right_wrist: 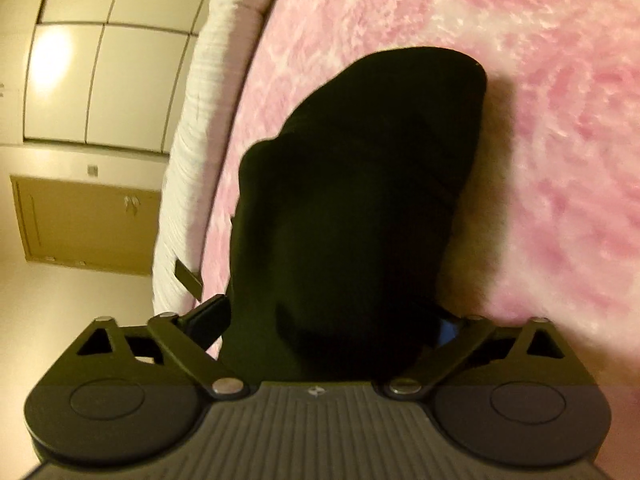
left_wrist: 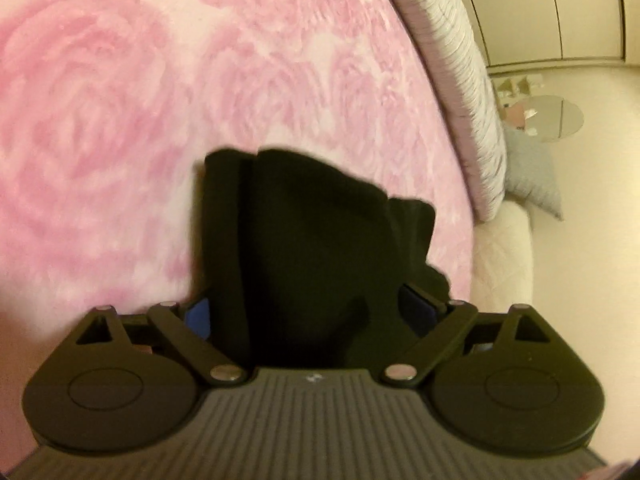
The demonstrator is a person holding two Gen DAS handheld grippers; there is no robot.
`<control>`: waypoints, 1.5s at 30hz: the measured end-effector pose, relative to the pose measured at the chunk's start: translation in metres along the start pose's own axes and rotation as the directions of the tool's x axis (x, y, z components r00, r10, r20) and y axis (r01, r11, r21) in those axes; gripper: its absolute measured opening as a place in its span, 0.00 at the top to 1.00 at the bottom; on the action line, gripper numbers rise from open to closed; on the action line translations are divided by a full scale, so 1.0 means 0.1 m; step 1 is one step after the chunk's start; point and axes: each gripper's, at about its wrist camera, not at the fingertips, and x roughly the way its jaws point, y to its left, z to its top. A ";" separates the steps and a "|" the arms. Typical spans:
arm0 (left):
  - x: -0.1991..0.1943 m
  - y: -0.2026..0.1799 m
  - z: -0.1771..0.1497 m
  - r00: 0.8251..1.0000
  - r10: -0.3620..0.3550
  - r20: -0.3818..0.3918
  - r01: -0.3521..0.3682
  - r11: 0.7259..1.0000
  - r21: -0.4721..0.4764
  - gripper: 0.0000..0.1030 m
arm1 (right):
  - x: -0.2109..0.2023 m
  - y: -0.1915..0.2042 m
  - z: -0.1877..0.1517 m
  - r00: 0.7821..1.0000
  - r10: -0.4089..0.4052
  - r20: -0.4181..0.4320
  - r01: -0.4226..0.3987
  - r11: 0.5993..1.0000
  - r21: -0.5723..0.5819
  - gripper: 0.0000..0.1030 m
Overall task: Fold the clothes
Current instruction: 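Grasp the folded jacket edge with both grippers and lift it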
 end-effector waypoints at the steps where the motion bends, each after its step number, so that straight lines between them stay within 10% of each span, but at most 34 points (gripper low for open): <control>1: 0.01 0.01 0.02 1.000 -0.008 -0.001 0.008 1.000 -0.001 0.13 | 0.02 0.00 0.03 1.000 0.004 0.005 -0.004 1.000 0.000 0.01; 15: 0.03 -0.02 0.09 0.998 0.057 -0.010 -0.057 0.997 0.060 0.69 | 0.32 0.10 0.24 0.997 -0.070 0.045 0.070 0.998 -0.002 0.08; 19: -0.08 -0.16 0.07 0.998 0.059 0.009 -0.059 0.989 0.133 0.82 | 0.27 0.11 0.27 0.991 -0.130 0.031 0.130 0.991 0.013 0.54; 37: -0.41 -0.99 0.09 0.999 -0.031 -0.023 0.036 0.957 0.287 0.86 | -0.21 0.76 0.27 0.997 -0.018 0.069 0.021 0.998 -0.051 0.66; 45: -0.05 -2.09 -0.05 0.983 -0.044 -0.179 0.119 0.891 0.437 0.86 | -1.06 0.99 0.31 0.973 -0.017 0.232 0.015 1.000 0.011 0.66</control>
